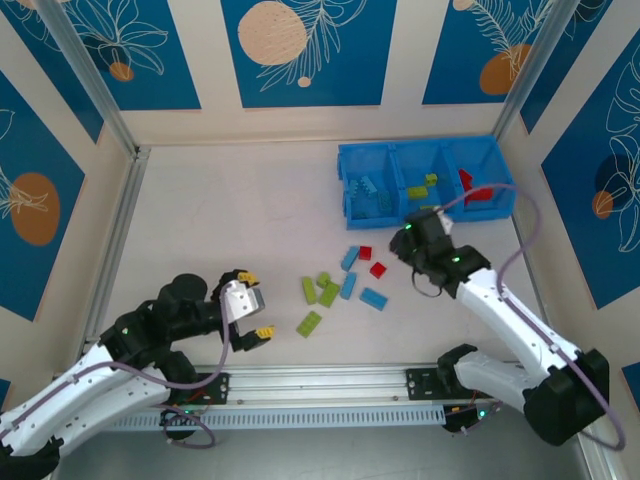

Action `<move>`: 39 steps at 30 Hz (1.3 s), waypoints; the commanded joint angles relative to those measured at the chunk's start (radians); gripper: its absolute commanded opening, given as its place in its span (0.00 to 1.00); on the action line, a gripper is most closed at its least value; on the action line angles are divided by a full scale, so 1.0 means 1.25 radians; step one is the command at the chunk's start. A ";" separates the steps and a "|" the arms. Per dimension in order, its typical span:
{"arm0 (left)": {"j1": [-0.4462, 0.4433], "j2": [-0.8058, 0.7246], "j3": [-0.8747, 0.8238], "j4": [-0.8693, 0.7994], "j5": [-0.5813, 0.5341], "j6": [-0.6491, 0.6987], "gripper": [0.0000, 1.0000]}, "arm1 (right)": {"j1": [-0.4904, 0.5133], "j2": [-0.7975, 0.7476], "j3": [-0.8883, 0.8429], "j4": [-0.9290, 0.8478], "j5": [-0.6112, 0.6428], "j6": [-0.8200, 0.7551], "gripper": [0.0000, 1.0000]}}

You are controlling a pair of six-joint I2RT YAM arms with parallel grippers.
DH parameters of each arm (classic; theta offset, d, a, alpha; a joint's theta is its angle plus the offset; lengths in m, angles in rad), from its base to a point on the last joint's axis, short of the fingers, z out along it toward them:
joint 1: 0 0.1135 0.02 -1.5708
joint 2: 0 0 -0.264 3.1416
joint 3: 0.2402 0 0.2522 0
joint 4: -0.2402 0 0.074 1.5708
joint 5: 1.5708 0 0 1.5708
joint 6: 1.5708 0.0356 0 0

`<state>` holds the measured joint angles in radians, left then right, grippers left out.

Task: Sort the legos into containers by color

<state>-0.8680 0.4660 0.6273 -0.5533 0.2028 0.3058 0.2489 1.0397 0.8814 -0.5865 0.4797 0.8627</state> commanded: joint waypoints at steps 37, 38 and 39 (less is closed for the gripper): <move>0.023 0.100 0.154 -0.028 -0.216 -0.439 0.98 | -0.057 -0.053 0.028 0.032 -0.446 -0.083 0.76; 0.023 0.144 0.173 -0.037 -0.198 -0.495 0.97 | 0.008 -0.078 0.012 0.016 -0.427 -0.086 0.76; 0.023 0.184 0.180 -0.035 -0.179 -0.546 0.97 | 0.065 -0.092 -0.001 -0.006 -0.413 -0.085 0.76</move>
<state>-0.8478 0.5987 0.8009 -0.5472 -0.0574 -0.1329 0.2070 0.9630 0.9260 -0.5644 -0.0345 0.7761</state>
